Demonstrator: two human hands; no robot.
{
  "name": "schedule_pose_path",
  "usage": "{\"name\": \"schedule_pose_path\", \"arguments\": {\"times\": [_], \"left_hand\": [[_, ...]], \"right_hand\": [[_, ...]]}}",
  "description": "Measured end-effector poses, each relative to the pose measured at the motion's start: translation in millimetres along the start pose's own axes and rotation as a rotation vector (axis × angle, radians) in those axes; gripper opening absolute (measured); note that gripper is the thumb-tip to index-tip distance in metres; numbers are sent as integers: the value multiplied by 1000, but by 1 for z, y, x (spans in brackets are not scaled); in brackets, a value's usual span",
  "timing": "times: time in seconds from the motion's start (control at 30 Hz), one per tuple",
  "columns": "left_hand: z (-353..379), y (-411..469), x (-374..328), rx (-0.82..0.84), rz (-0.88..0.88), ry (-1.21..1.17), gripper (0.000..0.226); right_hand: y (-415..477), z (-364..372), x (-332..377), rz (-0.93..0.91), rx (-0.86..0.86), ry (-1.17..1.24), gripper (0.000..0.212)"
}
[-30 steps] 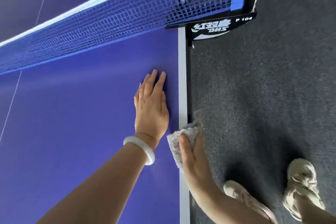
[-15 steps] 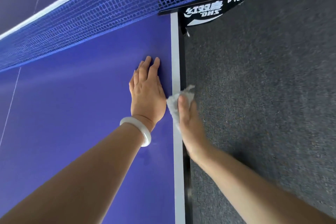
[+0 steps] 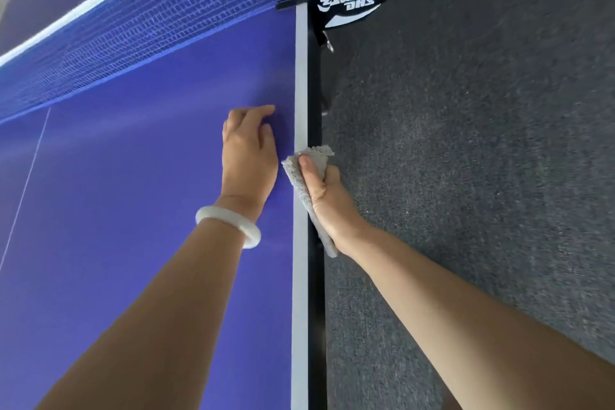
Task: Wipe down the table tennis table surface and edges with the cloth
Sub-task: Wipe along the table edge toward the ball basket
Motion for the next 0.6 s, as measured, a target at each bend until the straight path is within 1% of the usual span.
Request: {"name": "schedule_pose_path", "arguments": {"times": [0.1, 0.2, 0.27, 0.33, 0.37, 0.47, 0.5, 0.6], "left_hand": [[-3, -76, 1, 96, 28, 106, 37], [-8, -155, 20, 171, -34, 193, 43], [-9, -198, 28, 196, -67, 233, 45], [-5, -226, 28, 213, -88, 237, 51], [-4, -235, 27, 213, -103, 224, 53], [-1, -243, 27, 191, -132, 214, 55], [0, -243, 26, 185, -130, 221, 55], [-2, -242, 26, 175, -116, 236, 55]], "right_hand": [[-13, 1, -5, 36, -2, 35, 57], [-49, 11, -30, 74, 55, 74, 57], [-85, 22, -61, 112, 109, 104, 65], [-122, 31, -86, 114, 118, 173, 73], [-138, 34, -94, 101, 105, 172, 68], [-156, 39, -108, 108, 27, 103, 38], [-152, 36, -105, 90, -14, 78, 35], [-117, 25, -73, 50, -135, 75, 50]]}}
Point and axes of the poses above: each hand's wrist, its own y-axis towards the middle knuckle, its own z-axis out of the palm, x = y × z, the point moved 10 cm from there along y, towards the middle knuckle, and after that the axes turned 6 degrees about x, right-handed, at the moved point
